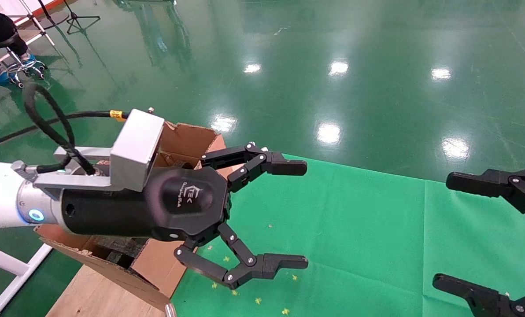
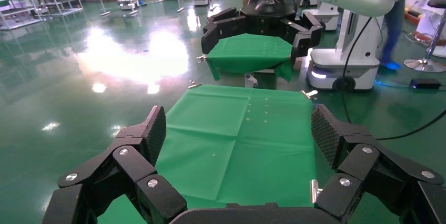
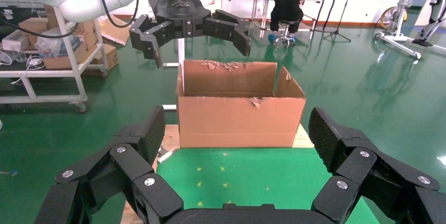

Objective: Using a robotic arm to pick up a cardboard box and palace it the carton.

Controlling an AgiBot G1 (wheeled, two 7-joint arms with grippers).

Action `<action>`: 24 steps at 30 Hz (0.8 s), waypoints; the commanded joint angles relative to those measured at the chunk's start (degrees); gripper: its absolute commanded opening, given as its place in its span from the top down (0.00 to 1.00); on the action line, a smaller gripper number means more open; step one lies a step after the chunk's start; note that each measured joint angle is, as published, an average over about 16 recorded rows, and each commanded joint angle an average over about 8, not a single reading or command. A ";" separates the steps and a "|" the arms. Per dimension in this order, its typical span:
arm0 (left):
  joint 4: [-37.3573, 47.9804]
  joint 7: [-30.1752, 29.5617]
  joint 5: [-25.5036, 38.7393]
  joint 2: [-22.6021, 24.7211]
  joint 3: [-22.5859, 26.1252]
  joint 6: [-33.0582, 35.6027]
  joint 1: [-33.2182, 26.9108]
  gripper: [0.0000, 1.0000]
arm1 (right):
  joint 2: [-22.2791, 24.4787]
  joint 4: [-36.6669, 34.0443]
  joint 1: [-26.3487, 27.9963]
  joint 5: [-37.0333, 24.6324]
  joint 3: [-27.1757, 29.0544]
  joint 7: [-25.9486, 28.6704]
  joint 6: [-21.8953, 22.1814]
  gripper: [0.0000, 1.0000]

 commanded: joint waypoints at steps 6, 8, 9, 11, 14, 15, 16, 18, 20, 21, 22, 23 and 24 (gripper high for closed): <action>0.15 -0.01 0.21 -0.02 0.05 -0.09 -0.09 0.00 | 0.00 0.00 0.00 0.00 0.00 0.00 0.00 0.00; 0.17 -0.02 0.25 -0.03 0.05 -0.11 -0.11 0.00 | 0.00 0.00 0.00 0.00 0.00 0.00 0.00 0.00; 0.18 -0.02 0.26 -0.04 0.06 -0.11 -0.11 0.00 | 0.00 0.00 0.00 0.00 0.00 0.00 0.00 0.00; 0.20 -0.03 0.29 -0.04 0.07 -0.12 -0.12 0.00 | 0.00 0.00 0.00 0.00 0.00 0.00 0.00 0.00; 0.21 -0.04 0.33 -0.05 0.08 -0.14 -0.14 0.00 | 0.00 0.00 0.00 0.00 0.00 0.00 0.00 0.00; 0.22 -0.04 0.34 -0.05 0.09 -0.14 -0.14 0.00 | 0.00 0.00 0.00 0.00 0.00 0.00 0.00 0.00; 0.22 -0.04 0.34 -0.05 0.09 -0.15 -0.14 0.00 | 0.00 0.00 0.00 0.00 0.00 0.00 0.00 0.00; 0.23 -0.05 0.36 -0.06 0.10 -0.16 -0.15 0.00 | 0.00 0.00 0.00 0.00 0.00 0.00 0.00 0.00; 0.23 -0.05 0.37 -0.06 0.11 -0.17 -0.16 0.00 | 0.00 0.00 0.00 0.00 0.00 0.00 0.00 0.00; 0.24 -0.06 0.37 -0.06 0.11 -0.17 -0.16 0.00 | 0.00 0.00 0.00 0.00 0.00 0.00 0.00 0.00; 0.24 -0.06 0.37 -0.06 0.11 -0.18 -0.16 0.00 | 0.00 0.00 0.00 0.00 0.00 0.00 0.00 0.00; 0.24 -0.06 0.38 -0.06 0.12 -0.18 -0.17 0.00 | 0.00 0.00 0.00 0.00 0.00 0.00 0.00 0.00; 0.25 -0.06 0.38 -0.06 0.12 -0.18 -0.17 0.00 | 0.00 0.00 0.00 0.00 0.00 0.00 0.00 0.00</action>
